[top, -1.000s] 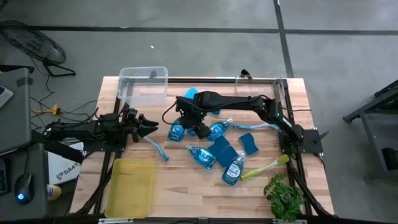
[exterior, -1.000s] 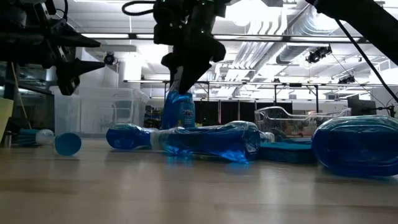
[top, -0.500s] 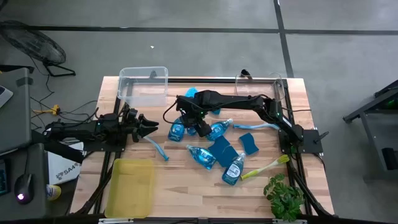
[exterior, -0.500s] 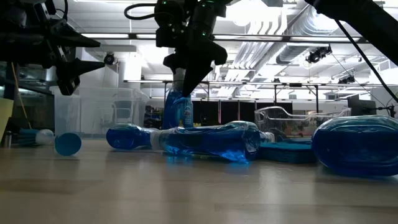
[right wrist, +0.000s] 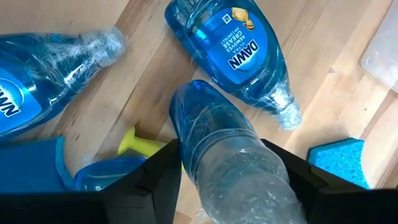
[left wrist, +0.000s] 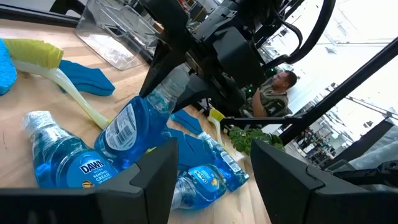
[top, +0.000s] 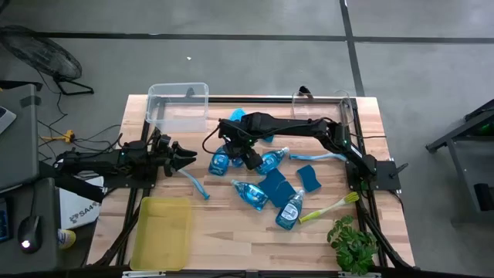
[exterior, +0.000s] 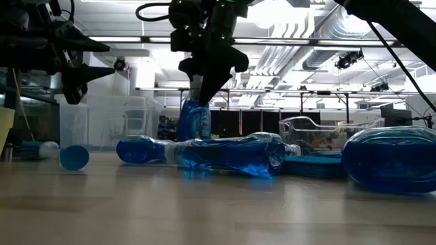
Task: Pick & Place Kitchen Sink Supplies
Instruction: Put the top middle soap dispenser into the transparent bin
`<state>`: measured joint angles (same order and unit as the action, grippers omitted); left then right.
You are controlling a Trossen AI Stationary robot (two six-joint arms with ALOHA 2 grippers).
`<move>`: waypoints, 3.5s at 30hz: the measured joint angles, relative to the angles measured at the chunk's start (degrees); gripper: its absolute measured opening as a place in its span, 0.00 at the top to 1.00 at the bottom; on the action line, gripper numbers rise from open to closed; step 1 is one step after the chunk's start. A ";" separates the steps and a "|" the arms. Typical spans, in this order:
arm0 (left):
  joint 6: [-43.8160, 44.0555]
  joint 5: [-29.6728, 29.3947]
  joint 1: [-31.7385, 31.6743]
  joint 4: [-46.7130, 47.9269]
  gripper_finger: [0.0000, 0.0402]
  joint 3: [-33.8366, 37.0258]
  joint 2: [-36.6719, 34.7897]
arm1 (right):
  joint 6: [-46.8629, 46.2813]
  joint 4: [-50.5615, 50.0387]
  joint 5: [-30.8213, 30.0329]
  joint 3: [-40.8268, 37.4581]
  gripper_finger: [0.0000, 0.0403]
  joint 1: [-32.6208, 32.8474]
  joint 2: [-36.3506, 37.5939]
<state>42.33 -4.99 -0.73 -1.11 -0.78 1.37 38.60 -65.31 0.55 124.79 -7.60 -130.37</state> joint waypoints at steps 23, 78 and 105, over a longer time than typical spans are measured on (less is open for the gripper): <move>0.00 0.00 0.00 -0.01 0.51 0.00 0.00 | -5.59 -11.15 -3.81 9.96 0.60 -0.88 1.35; 0.00 -0.02 0.00 -0.01 0.51 0.00 -0.02 | -24.81 -24.70 -4.48 8.74 0.60 -40.64 11.86; 0.00 0.00 0.00 -0.01 0.51 0.00 -0.02 | -38.64 -24.79 -2.38 -20.66 0.59 -49.81 34.32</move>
<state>42.33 -5.00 -0.73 -1.13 -0.78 1.35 -0.04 -90.10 -1.83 104.13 -57.41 -96.04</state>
